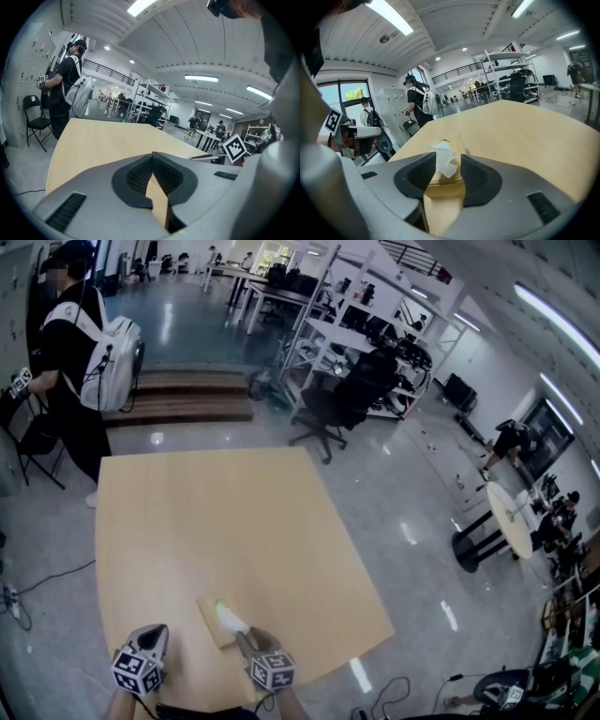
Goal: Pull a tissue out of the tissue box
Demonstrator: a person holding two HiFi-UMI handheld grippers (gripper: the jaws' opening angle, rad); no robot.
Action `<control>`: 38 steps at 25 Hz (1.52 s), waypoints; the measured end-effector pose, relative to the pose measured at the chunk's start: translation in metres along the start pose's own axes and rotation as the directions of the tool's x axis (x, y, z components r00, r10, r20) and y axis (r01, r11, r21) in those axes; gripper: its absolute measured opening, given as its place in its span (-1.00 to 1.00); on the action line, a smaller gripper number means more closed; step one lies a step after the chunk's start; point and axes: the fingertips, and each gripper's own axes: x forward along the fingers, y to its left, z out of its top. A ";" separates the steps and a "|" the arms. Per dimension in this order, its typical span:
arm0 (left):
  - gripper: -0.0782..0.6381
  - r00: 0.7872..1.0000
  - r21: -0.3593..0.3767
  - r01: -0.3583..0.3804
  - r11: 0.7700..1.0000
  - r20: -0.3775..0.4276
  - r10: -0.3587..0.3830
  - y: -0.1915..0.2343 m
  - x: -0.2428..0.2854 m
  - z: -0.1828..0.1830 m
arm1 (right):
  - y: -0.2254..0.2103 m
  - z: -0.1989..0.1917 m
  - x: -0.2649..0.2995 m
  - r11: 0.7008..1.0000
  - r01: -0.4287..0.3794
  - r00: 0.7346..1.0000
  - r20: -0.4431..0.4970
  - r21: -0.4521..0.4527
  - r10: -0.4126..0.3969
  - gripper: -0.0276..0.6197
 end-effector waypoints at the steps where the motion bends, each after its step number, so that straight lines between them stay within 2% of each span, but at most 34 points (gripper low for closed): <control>1: -0.76 1.000 0.000 -0.001 1.000 -0.001 0.001 0.000 0.000 0.000 | 0.000 0.000 0.002 1.000 -0.003 1.000 -0.006 0.000 0.003 -0.42; 14: -0.76 0.999 -0.004 -0.037 0.999 -0.001 0.037 0.009 -0.003 0.000 | -0.001 0.002 0.011 0.999 -0.033 0.999 -0.037 -0.002 0.033 -0.42; 19: -0.76 0.999 -0.007 -0.040 0.999 0.002 0.040 0.010 -0.004 0.003 | -0.001 0.008 0.008 0.999 -0.003 1.000 -0.014 -0.044 0.002 -0.71; 22: -0.76 0.999 -0.004 -0.037 0.999 0.003 0.037 0.010 -0.001 0.003 | -0.004 0.009 0.009 0.999 0.004 1.000 -0.011 -0.048 -0.005 -0.73; 24: -0.76 0.999 -0.002 -0.036 0.999 0.003 0.036 0.009 0.000 0.002 | -0.004 0.008 0.009 0.999 0.007 1.000 -0.010 -0.054 -0.008 -0.85; 38: -0.76 0.999 0.004 -0.046 0.999 0.019 0.046 0.010 -0.006 0.001 | -0.001 0.010 0.007 0.998 -0.008 1.000 0.016 -0.064 0.009 -0.89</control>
